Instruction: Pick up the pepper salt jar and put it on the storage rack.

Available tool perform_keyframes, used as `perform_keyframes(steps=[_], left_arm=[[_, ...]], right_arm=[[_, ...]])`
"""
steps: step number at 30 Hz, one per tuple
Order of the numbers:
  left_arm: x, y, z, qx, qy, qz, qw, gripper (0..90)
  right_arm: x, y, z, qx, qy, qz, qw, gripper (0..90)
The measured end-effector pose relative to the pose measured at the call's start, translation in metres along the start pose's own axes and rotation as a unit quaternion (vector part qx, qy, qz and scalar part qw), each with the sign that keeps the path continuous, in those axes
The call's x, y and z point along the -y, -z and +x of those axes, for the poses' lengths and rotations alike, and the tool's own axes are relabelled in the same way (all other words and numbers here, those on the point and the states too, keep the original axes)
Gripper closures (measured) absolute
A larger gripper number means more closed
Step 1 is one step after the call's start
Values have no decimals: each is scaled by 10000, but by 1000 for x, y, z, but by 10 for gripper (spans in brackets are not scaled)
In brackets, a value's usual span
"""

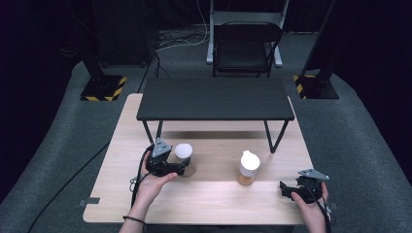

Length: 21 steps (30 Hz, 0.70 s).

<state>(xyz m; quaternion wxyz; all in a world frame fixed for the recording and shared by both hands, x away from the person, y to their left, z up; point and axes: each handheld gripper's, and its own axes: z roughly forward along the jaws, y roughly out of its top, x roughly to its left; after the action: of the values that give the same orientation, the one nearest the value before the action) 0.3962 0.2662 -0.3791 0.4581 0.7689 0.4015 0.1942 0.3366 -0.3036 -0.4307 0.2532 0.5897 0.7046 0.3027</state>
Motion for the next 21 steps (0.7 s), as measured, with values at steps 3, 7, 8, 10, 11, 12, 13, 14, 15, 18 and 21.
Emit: perform_keyframes(steps=[3, 7, 8, 10, 11, 12, 13, 14, 15, 18, 21], left_arm=[[0, -7, -3, -14, -13, 12, 10000, 152], [-1, -14, -7, -63, -56, 31, 10000, 201], [-1, -16, -9, -93, -80, 30, 9999, 216], [-1, -20, -11, -118, -92, 37, 9999, 241], [-1, -21, -12, -123, -102, 28, 9999, 259], [-1, -22, -13, -147, -119, 33, 9998, 281], [2, -24, -17, -253, -163, -19, 9995, 320], [2, -24, -17, -253, -163, -19, 9995, 330], [3, -24, -15, -226, -131, -48, 9996, 330], [5, -24, -18, -277, -162, -83, 9994, 334], [4, -23, -17, -251, -151, -55, 9996, 335]], right_arm=[[0, 0, 0, -4, 5, -1, 10000, 0], [0, 0, 0, -8, 15, -3, 10000, 0], [0, 0, 0, -10, 20, -6, 10000, 0], [0, 0, 0, -10, 17, -2, 10000, 0], [0, 0, 0, -10, 20, -3, 10000, 0], [0, 0, 0, -13, 25, -5, 10000, 0], [0, 0, 0, -13, 24, -3, 10000, 0], [0, 0, 0, -13, 24, -3, 10000, 0], [0, 0, 0, -13, 23, -3, 10000, 0], [0, 0, 0, -14, 26, -3, 10000, 0], [0, 0, 0, -18, 31, -6, 10000, 0]])
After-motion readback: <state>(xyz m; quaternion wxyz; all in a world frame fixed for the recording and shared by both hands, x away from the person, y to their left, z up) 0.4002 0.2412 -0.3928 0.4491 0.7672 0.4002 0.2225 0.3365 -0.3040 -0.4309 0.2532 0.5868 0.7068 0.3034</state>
